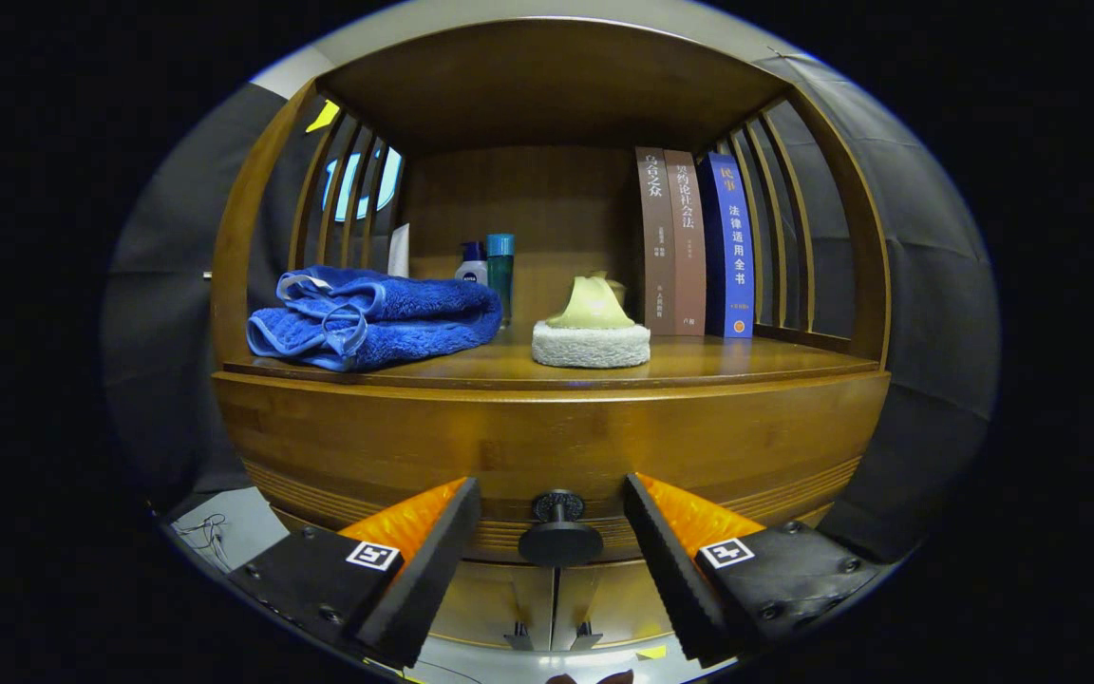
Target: Pull open the drawer, take out the items inside it, and place them on the countertop above the cabinet.
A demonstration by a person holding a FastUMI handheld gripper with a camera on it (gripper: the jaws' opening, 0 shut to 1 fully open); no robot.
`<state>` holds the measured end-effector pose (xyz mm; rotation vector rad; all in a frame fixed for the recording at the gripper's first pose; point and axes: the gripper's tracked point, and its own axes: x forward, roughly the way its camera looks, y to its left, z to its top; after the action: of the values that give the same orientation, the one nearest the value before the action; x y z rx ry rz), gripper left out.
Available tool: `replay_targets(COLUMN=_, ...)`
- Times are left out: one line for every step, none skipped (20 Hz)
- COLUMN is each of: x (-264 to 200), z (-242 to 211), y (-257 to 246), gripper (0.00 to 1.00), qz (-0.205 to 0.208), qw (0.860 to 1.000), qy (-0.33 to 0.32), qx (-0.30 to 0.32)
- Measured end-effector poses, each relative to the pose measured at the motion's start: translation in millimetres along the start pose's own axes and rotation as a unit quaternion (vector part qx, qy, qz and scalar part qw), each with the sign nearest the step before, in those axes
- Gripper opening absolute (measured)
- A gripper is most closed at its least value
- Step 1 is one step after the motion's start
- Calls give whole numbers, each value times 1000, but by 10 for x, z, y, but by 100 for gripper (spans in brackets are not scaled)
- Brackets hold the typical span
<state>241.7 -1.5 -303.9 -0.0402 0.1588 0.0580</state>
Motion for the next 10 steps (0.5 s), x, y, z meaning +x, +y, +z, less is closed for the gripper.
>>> replay_targets(x=-66, z=61, y=9, gripper=99, qz=3, qw=1000, qy=-2, qx=2)
replay_targets(x=-152, z=153, y=2, gripper=99, qz=4, qw=1000, qy=-5, qx=4)
replay_targets(x=-256, z=294, y=-7, gripper=99, qz=5, qw=1000, qy=-13, qx=5)
replay_targets(x=-357, z=440, y=-7, gripper=99, qz=7, qw=1000, qy=-24, qx=5)
replay_targets(x=-454, z=576, y=9, gripper=99, qz=12, qw=999, qy=-31, qx=7)
replay_targets(x=-556, z=713, y=30, gripper=99, qz=15, qw=999, qy=-37, qx=9)
replay_targets(x=-658, z=854, y=49, gripper=99, qz=19, qw=999, qy=-40, qx=12)
replay_targets(x=-763, z=989, y=73, gripper=98, qz=24, qw=999, qy=-44, qx=16)
replay_targets(x=-871, z=1119, y=92, gripper=99, qz=27, qw=998, qy=-46, qx=19)
replay_targets(x=-971, z=1241, y=110, gripper=98, qz=31, qw=998, qy=-47, qx=21)
